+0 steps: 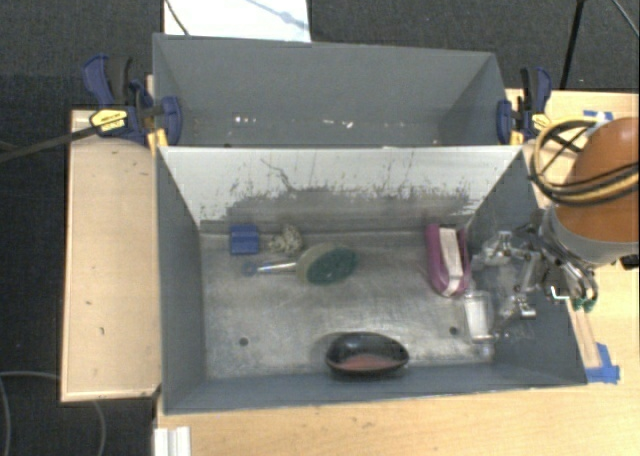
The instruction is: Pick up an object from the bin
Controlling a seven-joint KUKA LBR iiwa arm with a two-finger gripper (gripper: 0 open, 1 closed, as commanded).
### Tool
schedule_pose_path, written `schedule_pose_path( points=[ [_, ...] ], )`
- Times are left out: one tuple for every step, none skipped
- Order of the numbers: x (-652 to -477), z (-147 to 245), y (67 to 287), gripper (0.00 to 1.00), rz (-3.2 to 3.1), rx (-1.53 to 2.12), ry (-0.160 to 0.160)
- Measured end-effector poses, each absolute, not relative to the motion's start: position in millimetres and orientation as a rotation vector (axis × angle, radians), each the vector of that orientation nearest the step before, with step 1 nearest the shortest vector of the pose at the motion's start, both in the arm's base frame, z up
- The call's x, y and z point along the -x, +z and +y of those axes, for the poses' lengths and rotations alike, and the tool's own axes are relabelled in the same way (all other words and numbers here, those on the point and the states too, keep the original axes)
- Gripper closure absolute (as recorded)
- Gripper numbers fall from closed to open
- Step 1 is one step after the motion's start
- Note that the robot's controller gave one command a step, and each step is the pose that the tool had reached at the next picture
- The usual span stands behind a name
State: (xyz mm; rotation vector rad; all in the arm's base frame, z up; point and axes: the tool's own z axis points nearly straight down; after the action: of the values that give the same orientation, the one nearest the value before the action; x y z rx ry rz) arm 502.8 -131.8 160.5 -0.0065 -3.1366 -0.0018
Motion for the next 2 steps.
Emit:
schedule_pose_path(
  points=[
    [-563.6,-20.5,132.0,0.0,-3.138,0.228,-0.007],
    [-587.1,45.2,126.2,0.0,-3.126,0.362,-0.003]
  ],
)
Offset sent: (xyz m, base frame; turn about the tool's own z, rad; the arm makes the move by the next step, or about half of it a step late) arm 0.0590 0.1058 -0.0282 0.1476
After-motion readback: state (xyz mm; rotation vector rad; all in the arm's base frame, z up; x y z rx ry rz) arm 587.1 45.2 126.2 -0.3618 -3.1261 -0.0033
